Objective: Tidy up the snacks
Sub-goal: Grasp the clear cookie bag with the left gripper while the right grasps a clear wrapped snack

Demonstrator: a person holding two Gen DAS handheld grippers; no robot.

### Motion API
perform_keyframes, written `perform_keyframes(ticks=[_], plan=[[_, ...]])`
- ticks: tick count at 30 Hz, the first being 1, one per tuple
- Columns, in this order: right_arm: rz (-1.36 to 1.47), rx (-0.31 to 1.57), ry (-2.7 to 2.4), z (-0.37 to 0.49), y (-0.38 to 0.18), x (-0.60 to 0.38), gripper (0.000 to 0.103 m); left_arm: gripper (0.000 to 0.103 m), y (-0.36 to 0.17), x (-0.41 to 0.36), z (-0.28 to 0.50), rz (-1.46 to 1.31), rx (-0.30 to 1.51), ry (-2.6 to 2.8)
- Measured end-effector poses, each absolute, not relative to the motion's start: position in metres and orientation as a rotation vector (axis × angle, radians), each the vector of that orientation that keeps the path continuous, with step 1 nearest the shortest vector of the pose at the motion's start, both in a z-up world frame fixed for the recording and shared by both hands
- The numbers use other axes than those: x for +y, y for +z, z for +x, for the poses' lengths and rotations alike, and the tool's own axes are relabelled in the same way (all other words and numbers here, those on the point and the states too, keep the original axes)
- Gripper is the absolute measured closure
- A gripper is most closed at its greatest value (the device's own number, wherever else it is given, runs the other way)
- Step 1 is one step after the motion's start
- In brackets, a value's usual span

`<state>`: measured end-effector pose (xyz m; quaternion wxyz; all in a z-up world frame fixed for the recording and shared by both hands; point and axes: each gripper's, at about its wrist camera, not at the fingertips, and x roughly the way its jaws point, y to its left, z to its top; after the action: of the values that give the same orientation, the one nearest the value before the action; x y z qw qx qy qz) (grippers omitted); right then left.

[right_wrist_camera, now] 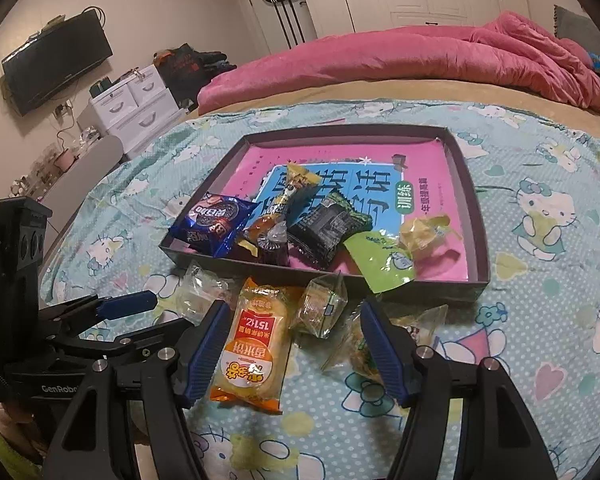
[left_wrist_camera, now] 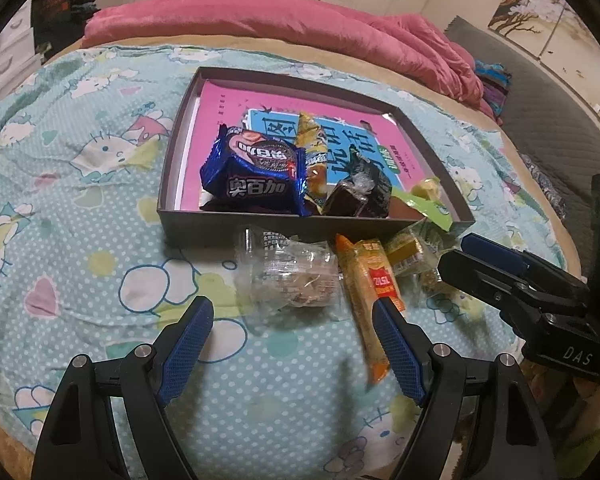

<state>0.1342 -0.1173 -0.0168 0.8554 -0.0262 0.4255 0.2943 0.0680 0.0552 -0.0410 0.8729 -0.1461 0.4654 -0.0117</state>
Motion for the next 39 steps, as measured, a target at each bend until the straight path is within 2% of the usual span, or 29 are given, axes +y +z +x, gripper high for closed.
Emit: perform_keyframes(ticks=[16,21,25,31,39], plan=[[-0.044,0.961,0.595,0.153,-0.037,-0.108,0.044,0.020,-0.051,0.062,0.077,-0.325,0.977,-0.033],[-0.084,0.974,0.577,0.157,-0.040,-0.101,0.054,0.020,-0.053,0.062,0.080,-0.321,0.978,-0.035],[-0.112,0.979,0.572,0.159,-0.042,-0.096,0.055,0.020,-0.055,0.060,0.084,-0.308,0.978,-0.031],[-0.118,0.989,0.572,0.163,-0.044,-0.094,0.060,0.020,-0.059,0.059,0.087,-0.306,0.988,-0.030],[-0.138,1.022,0.586,0.169,-0.053,-0.087,0.061,0.020,-0.064,0.059,0.092,-0.292,0.993,-0.015]])
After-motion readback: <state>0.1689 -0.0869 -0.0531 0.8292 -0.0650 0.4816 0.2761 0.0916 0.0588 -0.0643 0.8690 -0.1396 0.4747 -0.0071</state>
